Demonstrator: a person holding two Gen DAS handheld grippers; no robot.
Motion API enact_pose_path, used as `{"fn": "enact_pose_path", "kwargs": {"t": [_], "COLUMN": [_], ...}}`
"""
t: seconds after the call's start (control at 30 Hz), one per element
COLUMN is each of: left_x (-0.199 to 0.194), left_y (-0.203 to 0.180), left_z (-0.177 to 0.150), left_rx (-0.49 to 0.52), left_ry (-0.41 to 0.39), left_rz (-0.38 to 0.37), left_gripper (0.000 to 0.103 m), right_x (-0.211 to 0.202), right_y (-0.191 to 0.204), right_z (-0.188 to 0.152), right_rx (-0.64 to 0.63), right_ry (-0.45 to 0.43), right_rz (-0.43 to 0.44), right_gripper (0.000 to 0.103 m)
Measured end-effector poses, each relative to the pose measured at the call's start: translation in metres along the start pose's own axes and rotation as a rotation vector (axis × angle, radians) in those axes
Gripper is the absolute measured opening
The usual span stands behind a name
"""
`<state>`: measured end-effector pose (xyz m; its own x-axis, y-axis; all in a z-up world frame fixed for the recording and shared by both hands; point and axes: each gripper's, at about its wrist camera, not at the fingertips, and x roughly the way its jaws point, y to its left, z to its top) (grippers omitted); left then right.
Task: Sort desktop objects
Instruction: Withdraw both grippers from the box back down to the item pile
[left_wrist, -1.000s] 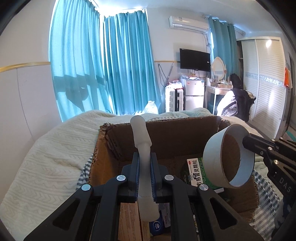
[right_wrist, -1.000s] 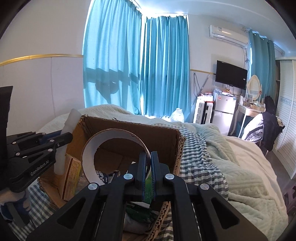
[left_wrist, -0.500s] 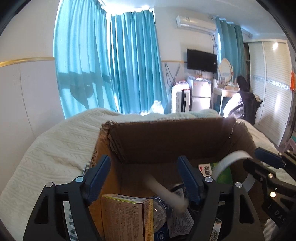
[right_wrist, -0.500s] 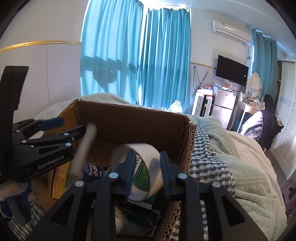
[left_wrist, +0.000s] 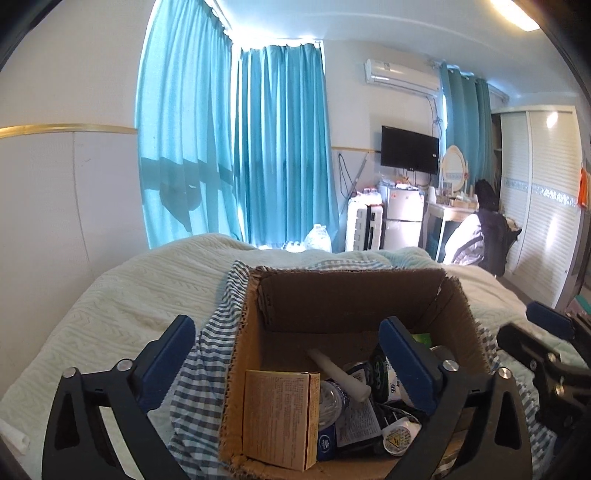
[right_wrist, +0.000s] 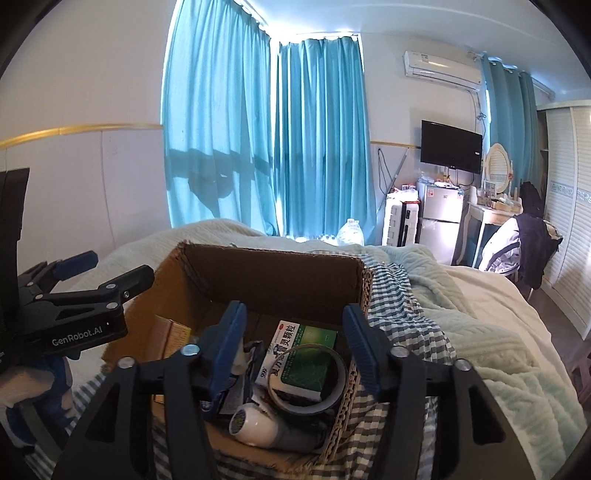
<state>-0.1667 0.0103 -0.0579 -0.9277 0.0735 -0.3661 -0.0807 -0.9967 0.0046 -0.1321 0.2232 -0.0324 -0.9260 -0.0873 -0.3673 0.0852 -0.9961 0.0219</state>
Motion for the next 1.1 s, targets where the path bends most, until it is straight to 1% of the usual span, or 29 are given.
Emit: {"fn": "enact_pose_path", "kwargs": {"t": [0.07, 0.2, 0.3, 0.4, 0.5, 0.6, 0.67, 0.77, 0.83, 0.87, 0.9, 0.93, 0.97, 1.03, 1.1], "left_x": [-0.011, -0.033, -0.048, -0.061, -0.069, -0.072, -0.074, -0.075, -0.075, -0.074, -0.073, -0.071, -0.069, -0.065, -0.062], "left_y": [0.004, 0.011, 0.013, 0.012, 0.008, 0.009, 0.008, 0.003, -0.003, -0.006, -0.008, -0.010, -0.012, -0.014, -0.016], "left_z": [0.003, 0.007, 0.004, -0.004, -0.014, -0.027, -0.038, -0.054, -0.066, -0.071, -0.076, -0.082, -0.087, -0.095, -0.099], "left_rx": [-0.016, -0.050, -0.070, -0.074, -0.075, -0.089, -0.095, -0.081, -0.059, -0.052, -0.047, -0.045, -0.045, -0.043, -0.041], "left_ry": [-0.009, -0.029, -0.040, -0.053, -0.040, -0.025, -0.017, -0.002, 0.006, 0.014, 0.023, 0.036, 0.046, 0.060, 0.065], "left_rz": [-0.004, 0.004, 0.008, 0.021, 0.041, 0.059, 0.066, 0.070, 0.077, 0.077, 0.075, 0.073, 0.071, 0.066, 0.064], "left_gripper": [0.103, 0.103, 0.103, 0.103, 0.103, 0.103, 0.103, 0.103, 0.103, 0.103, 0.103, 0.103, 0.103, 0.103, 0.103], "right_x": [-0.013, -0.031, -0.041, -0.051, -0.059, -0.065, -0.064, -0.061, -0.059, -0.055, -0.050, -0.045, -0.040, -0.035, -0.033], "right_y": [0.006, 0.014, 0.016, 0.013, 0.010, 0.004, -0.003, -0.010, -0.012, -0.013, -0.012, -0.010, -0.007, -0.005, -0.008], "right_z": [0.001, 0.003, 0.003, -0.001, -0.006, -0.022, -0.034, -0.043, -0.050, -0.053, -0.057, -0.061, -0.065, -0.071, -0.078], "right_rx": [-0.004, -0.033, -0.015, -0.023, -0.036, -0.037, -0.014, 0.030, 0.067, 0.072, 0.066, 0.048, 0.019, -0.009, 0.010], "right_ry": [-0.018, -0.051, -0.053, -0.058, -0.058, -0.040, -0.017, -0.015, 0.000, 0.014, 0.036, 0.061, 0.084, 0.099, 0.107], "right_rz": [0.010, -0.014, 0.009, -0.005, -0.010, -0.014, -0.016, -0.025, 0.015, 0.027, 0.028, 0.019, 0.007, 0.006, 0.026], "right_gripper": [0.074, 0.085, 0.088, 0.092, 0.095, 0.096, 0.096, 0.096, 0.093, 0.085, 0.074, 0.067, 0.057, 0.056, 0.056]}}
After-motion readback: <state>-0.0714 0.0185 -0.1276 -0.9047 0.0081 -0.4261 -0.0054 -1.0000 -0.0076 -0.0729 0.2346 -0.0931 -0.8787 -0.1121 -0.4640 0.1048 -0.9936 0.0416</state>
